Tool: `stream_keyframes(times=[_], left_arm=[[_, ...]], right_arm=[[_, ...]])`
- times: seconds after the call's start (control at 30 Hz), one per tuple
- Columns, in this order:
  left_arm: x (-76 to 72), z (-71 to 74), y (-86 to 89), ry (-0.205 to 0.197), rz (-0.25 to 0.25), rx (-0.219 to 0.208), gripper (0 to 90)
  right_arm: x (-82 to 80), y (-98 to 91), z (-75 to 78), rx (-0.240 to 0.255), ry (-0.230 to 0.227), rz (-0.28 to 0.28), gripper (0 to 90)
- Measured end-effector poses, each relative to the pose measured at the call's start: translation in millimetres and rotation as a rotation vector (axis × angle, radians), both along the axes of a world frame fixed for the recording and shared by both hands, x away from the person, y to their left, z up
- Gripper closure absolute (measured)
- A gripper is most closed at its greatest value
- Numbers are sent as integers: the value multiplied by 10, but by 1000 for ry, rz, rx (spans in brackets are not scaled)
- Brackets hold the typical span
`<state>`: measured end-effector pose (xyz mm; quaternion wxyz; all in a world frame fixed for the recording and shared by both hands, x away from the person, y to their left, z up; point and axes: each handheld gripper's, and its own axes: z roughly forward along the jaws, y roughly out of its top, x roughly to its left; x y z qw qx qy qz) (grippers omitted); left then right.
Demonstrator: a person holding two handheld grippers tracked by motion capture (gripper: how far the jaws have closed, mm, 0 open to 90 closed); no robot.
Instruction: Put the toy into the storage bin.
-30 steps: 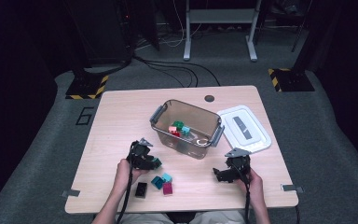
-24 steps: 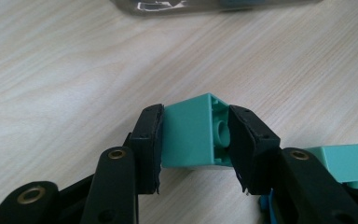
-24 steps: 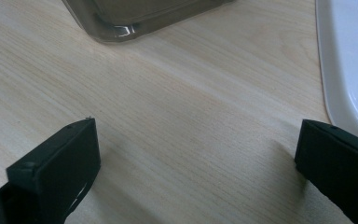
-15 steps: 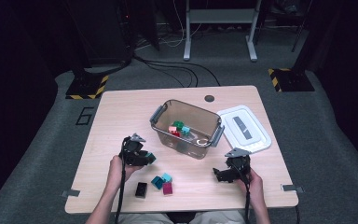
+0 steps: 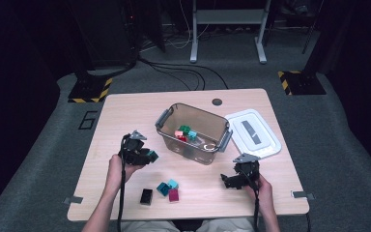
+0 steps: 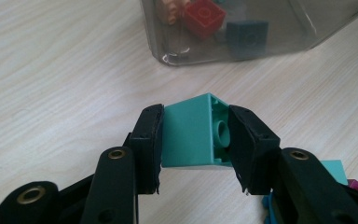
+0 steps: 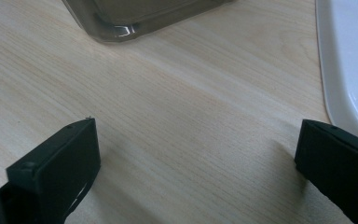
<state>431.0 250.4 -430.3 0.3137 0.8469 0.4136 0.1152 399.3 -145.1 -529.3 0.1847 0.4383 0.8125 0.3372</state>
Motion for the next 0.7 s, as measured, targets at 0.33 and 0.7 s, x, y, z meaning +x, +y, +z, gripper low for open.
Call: stream_keyframes(times=[0.33,0.7], left_arm=[[41,186,56,-30,5,1,570],[98,391,70,-56,5,7,569]], right_arm=[[0,0,0,0,0,1,0],[0,0,0,0,0,0,0]])
